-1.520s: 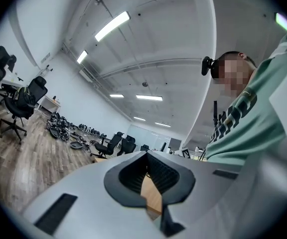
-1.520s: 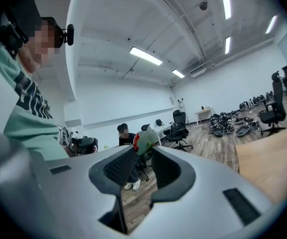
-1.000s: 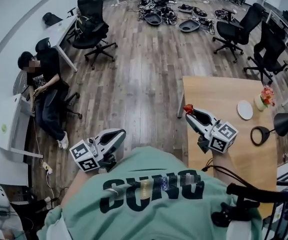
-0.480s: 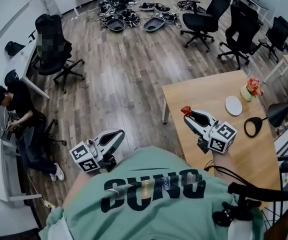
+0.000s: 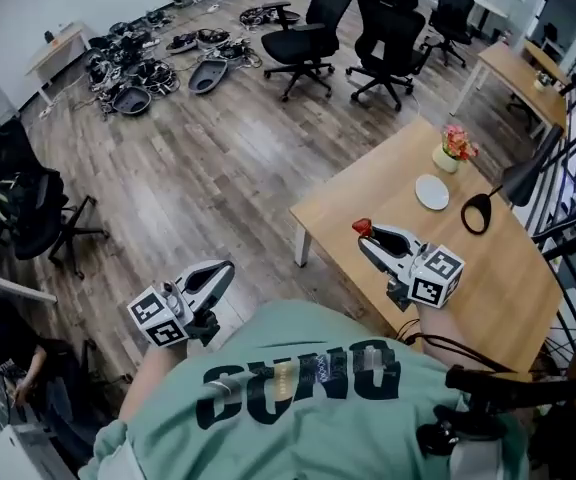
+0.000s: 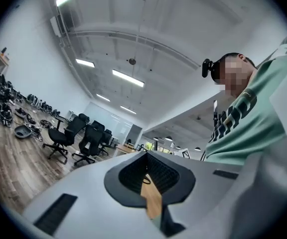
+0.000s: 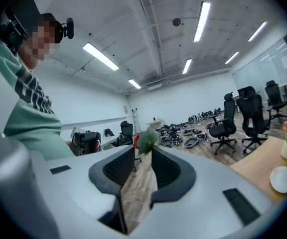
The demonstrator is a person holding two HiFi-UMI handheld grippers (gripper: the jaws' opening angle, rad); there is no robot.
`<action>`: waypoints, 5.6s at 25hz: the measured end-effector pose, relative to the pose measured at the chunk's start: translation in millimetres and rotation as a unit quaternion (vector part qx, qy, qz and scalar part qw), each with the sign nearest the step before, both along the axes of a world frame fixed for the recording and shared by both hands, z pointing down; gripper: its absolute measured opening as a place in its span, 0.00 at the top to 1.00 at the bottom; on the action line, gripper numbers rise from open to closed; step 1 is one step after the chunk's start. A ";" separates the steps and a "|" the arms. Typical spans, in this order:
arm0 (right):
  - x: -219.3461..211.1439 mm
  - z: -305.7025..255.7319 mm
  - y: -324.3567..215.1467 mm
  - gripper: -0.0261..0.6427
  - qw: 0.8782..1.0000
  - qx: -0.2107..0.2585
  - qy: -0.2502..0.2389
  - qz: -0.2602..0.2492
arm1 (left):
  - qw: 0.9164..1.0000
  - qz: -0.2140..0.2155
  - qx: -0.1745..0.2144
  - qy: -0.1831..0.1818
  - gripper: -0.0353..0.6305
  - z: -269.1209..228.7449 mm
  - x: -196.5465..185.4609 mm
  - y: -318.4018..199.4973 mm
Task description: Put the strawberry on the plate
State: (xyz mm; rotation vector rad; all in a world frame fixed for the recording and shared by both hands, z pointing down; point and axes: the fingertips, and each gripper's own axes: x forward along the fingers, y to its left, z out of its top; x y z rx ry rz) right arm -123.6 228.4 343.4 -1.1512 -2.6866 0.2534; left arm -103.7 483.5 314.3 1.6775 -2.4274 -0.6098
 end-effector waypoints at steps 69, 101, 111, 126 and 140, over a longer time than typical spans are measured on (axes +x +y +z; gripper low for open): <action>-137.0 60.7 -315.5 0.79 0.936 -0.021 0.085 0.342 | 0.913 0.399 -0.022 0.080 0.94 78.5 -259.3 -380.1; -117.9 124.9 -383.3 0.79 0.907 -0.054 0.112 0.402 | 0.872 0.477 -0.084 0.068 0.94 114.0 -252.0 -499.3; -126.8 155.4 -424.1 0.79 0.901 -0.049 0.118 0.415 | 0.870 0.479 -0.094 0.075 0.94 139.8 -266.2 -545.9; -162.1 211.7 -455.8 0.79 0.901 0.034 0.136 0.410 | 0.867 0.471 -0.131 0.091 0.94 211.0 -279.9 -615.1; -210.9 303.8 -459.3 0.79 0.897 0.167 0.183 0.365 | 0.863 0.467 -0.186 0.042 0.94 305.4 -304.4 -665.9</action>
